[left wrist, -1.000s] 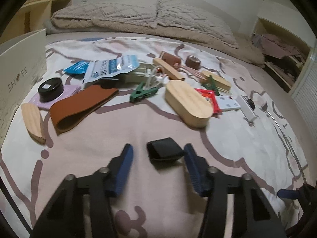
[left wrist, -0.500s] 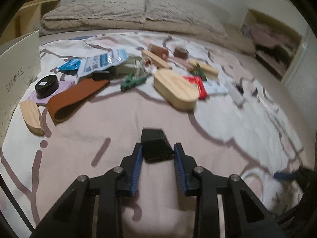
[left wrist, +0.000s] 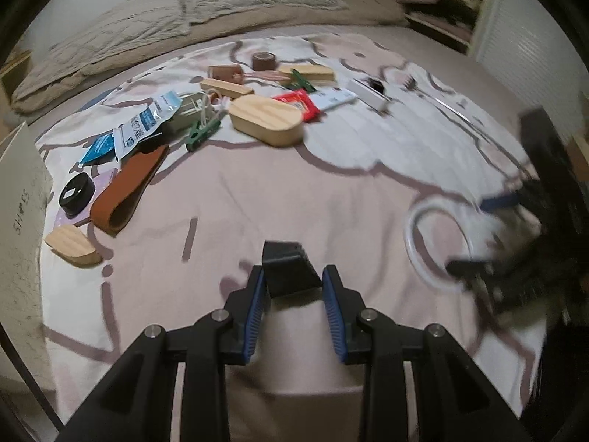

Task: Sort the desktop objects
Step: 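Lower the right tool onto the white plastic ring and close it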

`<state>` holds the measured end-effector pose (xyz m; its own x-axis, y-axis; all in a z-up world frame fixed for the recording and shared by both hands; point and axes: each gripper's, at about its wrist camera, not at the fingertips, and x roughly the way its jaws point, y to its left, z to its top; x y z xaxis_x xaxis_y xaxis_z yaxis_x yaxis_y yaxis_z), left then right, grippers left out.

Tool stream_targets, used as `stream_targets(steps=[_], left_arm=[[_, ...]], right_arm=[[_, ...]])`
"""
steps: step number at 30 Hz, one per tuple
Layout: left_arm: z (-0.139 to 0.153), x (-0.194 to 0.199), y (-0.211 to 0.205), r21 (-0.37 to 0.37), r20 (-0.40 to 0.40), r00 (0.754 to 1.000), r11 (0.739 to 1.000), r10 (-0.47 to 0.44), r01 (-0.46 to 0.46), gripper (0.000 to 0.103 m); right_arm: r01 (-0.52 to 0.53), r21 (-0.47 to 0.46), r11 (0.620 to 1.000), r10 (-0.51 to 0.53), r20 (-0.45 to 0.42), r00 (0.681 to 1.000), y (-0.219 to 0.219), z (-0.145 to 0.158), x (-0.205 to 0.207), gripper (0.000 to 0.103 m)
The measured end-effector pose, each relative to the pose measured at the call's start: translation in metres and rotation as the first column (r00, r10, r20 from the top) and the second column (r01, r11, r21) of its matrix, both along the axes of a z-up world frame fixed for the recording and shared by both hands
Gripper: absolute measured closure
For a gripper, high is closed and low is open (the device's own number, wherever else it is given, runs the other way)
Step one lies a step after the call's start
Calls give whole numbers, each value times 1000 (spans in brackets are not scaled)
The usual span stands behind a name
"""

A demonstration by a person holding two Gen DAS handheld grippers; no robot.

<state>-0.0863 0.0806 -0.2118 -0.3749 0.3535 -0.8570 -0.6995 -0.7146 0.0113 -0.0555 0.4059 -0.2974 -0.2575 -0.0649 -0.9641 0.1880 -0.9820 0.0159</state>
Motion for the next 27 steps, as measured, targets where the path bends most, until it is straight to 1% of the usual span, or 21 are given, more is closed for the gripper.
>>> stream_targets(steps=[3,5,9,12,14,16,19,23,25,26,27], left_arm=[[7,11,-12,-27,22,998,998,-58,59,72],[9,17,-21,-45,34,996,996,-80,82,72],[9,21,-36,-63,82,992,993,-94,100,72],[5,21,-40,-58,94,992,994,-86,92,71],[2,19,-41,-42,85,995,997,-53,57,71],[-3,14,-40,-26,102,994,999,-34,36,61],[-7,13,-37,-15,110,994,1000,-23,25,60],[-8,15,-36,-16,99,995,1000,-25,26,59],[-8,16,-38,-14,97,995,1000,-23,25,59],[-9,15,-38,-15,97,995,1000,-20,21,59],[-10,15,-40,-15,99,995,1000,-15,16,59]], right_arm=[[-2,0,1000,2,0,1000,0,0,-1,0],[-4,-2,1000,4,0,1000,-1,1,-1,0],[-16,4,1000,17,-20,1000,-3,1,0,0],[-15,4,1000,15,-21,1000,-4,1,-1,0],[-14,3,1000,14,-13,1000,-5,2,-2,0],[-10,-8,1000,10,3,1000,-4,3,-5,0],[-15,-21,1000,16,22,1000,-3,4,-9,0],[-21,-20,1000,21,45,999,-6,8,-14,0],[-40,-61,997,42,41,998,-9,16,-15,0],[-73,-91,993,75,28,997,-12,23,-14,0],[-103,-96,990,105,13,994,-18,28,-12,0]])
